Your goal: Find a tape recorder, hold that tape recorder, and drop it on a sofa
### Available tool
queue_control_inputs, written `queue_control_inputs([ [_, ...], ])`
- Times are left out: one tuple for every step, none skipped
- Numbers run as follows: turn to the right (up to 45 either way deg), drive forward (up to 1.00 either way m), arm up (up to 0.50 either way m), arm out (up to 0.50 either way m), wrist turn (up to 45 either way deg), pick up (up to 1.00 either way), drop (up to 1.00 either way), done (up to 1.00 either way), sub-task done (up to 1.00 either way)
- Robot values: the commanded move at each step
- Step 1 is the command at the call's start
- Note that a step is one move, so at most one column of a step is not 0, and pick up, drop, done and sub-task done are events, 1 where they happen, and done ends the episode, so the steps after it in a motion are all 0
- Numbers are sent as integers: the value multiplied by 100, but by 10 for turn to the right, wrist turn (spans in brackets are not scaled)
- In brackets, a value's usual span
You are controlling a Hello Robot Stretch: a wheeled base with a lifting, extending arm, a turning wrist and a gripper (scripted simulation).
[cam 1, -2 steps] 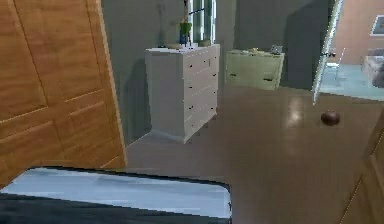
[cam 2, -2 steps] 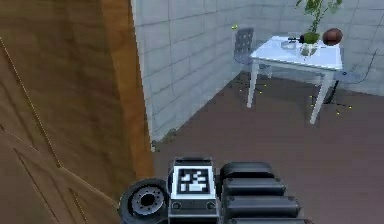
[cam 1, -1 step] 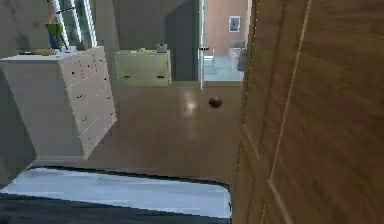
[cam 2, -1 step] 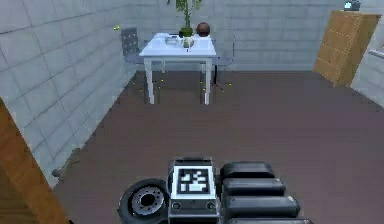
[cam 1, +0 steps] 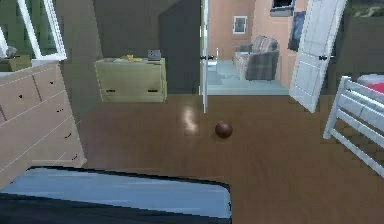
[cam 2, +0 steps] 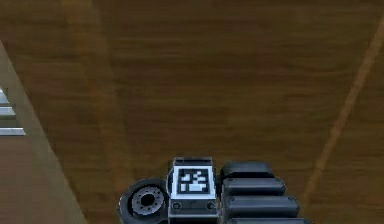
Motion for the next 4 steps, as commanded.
queue_control_inputs([
  [90,0,0,0,0,0,0,0,0],
  [0,30,0,0,0,0,0,0,0],
  [120,0,0,0,0,0,0,0,0],
  [0,100,0,0,0,0,0,0,0],
])
